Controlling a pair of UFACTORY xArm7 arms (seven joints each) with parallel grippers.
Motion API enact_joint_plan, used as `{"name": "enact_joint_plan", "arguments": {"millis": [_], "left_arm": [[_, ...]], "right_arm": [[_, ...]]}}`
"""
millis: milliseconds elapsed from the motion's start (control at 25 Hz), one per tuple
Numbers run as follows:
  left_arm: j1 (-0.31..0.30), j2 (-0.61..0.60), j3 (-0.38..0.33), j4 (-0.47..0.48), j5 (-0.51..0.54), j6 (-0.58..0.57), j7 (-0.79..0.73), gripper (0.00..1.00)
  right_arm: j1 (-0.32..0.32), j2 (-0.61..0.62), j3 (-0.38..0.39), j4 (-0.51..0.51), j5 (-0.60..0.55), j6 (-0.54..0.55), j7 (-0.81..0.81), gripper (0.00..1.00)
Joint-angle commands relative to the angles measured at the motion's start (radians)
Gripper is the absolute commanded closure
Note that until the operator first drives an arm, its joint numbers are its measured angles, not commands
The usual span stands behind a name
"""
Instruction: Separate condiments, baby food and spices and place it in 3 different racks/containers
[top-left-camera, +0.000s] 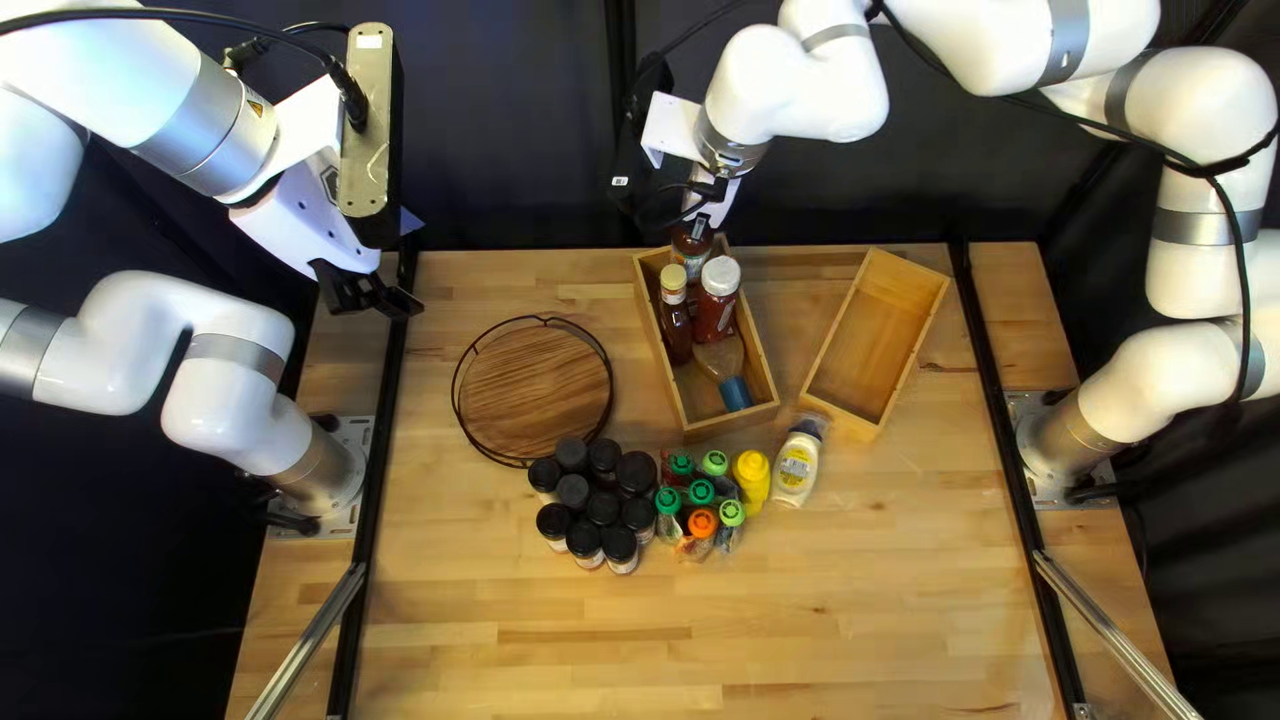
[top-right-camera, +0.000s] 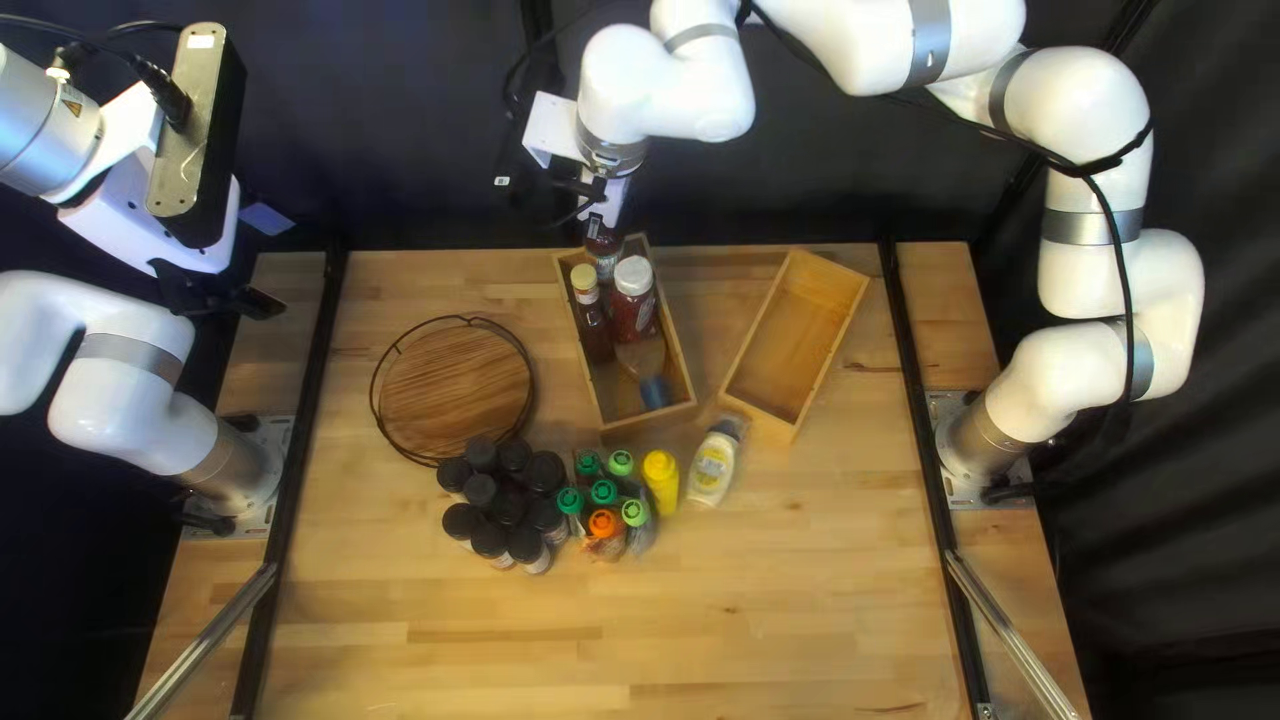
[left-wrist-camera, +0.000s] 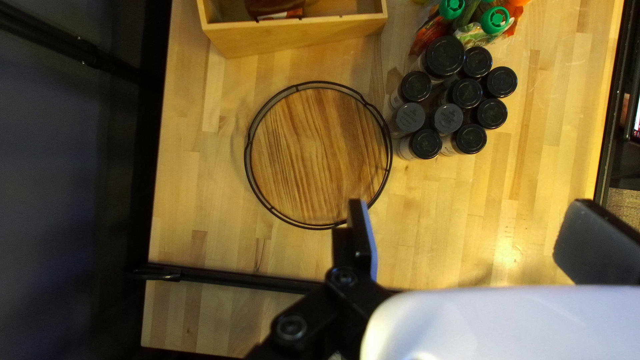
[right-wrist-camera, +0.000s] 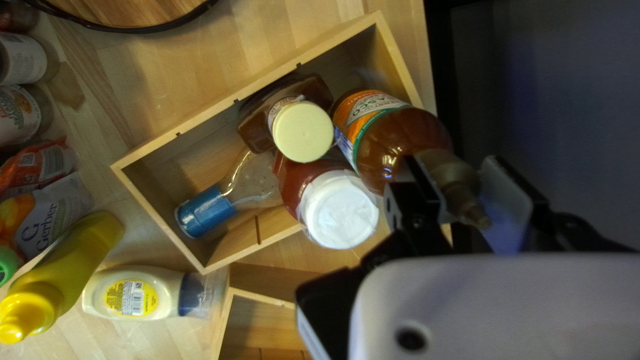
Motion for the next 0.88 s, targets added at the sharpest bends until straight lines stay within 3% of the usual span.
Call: {"name": "enact_joint_plan", "arguments": {"millis": [40, 80, 160, 480, 720, 880], "left_arm": [[0.000, 0.000, 0.000, 0.000, 0.000, 0.000, 0.000, 0.00], [0.000, 0.000, 0.000, 0.000, 0.000, 0.000, 0.000, 0.00], [0.000, 0.000, 0.000, 0.000, 0.000, 0.000, 0.000, 0.00], [0.000, 0.000, 0.000, 0.000, 0.000, 0.000, 0.000, 0.00], [0.000, 0.000, 0.000, 0.000, 0.000, 0.000, 0.000, 0.00], [0.000, 0.000, 0.000, 0.000, 0.000, 0.000, 0.000, 0.00]], "right_arm": [[0.007, -0.005, -0.004, 0.001, 0.003, 0.004, -0.004, 0.13], [0.006, -0.004, -0.001, 0.001, 0.005, 0.005, -0.005, 0.05], [-0.001, 0.004, 0.017, 0.002, 0.016, 0.014, -0.013, 0.00], [-0.079, 0.035, 0.119, -0.038, 0.046, 0.022, -0.028, 0.00], [-0.169, 0.052, 0.284, -0.074, 0.124, 0.076, -0.030, 0.00], [-0.187, 0.021, 0.393, -0.122, 0.203, 0.115, -0.030, 0.00]]}}
